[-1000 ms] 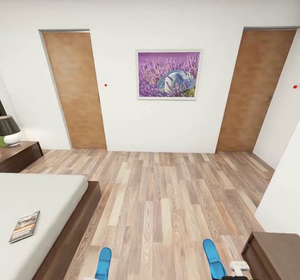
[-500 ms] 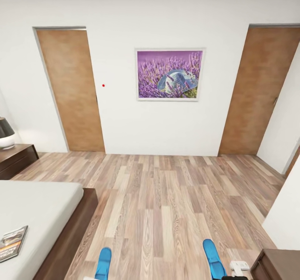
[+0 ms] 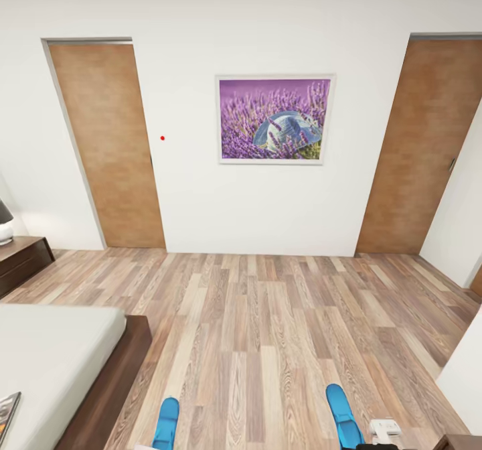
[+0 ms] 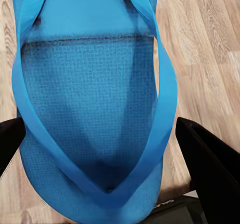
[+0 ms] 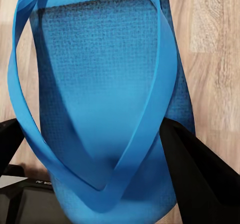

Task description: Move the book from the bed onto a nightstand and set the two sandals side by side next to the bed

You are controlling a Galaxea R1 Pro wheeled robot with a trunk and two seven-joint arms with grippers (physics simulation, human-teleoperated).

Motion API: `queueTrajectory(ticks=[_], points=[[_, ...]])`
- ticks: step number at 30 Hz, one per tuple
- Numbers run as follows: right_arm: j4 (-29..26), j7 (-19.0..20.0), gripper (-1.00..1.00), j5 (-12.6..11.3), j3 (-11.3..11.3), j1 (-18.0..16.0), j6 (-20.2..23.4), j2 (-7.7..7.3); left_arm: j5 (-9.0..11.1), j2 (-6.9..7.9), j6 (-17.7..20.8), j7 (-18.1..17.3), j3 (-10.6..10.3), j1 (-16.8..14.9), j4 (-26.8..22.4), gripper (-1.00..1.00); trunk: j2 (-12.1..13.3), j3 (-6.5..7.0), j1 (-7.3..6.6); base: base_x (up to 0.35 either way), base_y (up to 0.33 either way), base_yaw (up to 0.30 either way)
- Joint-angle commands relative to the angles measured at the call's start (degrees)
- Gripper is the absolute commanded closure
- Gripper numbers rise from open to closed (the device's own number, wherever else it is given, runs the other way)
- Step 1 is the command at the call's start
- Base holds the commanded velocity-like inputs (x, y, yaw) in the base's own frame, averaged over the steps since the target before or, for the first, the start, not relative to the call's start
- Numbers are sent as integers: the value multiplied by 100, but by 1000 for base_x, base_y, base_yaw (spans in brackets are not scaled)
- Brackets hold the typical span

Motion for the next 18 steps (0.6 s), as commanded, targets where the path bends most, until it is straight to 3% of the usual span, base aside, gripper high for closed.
queueTrajectory(ticks=[1, 18], points=[[20, 24, 100, -65, 41, -7, -14, 2, -44, 0, -21, -20, 52, -3, 7, 100, -4, -2, 5, 327, 0, 0], [20, 23, 100, -66, 41, -7, -14, 2, -36, -1, -23, -19, 52, -3, 13, 100, -4, -2, 5, 327, 0, 0]])
